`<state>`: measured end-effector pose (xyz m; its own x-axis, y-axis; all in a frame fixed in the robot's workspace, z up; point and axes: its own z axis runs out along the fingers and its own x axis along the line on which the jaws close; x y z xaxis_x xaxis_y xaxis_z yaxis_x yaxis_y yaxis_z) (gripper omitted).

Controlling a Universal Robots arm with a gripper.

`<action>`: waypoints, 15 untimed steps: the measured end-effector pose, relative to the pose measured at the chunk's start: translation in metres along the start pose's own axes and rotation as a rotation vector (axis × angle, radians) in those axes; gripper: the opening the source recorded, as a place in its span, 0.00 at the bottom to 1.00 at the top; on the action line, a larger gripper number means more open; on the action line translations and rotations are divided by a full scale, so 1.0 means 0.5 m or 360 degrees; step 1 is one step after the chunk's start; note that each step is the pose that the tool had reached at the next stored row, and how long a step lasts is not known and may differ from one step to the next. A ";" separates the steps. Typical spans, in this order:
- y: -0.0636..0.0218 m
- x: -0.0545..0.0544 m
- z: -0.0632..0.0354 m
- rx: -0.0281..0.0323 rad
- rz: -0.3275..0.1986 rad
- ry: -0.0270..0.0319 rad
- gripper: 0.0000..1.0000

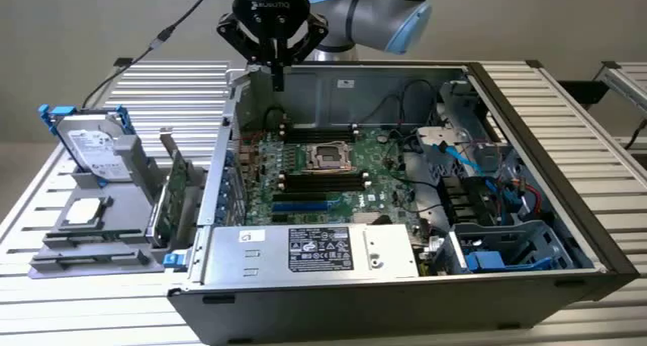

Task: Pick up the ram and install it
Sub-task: 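Reach for the ram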

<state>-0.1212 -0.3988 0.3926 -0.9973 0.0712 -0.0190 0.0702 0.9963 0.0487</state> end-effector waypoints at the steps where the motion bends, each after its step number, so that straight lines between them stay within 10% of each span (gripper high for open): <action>1: 0.000 0.000 0.000 0.00000 0.0000 0.00000 0.11; 15: -0.003 0.014 -0.001 0.00004 0.0000 0.00000 0.11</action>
<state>-0.1281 -0.3996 0.3927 -0.9973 0.0710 -0.0190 0.0700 0.9964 0.0485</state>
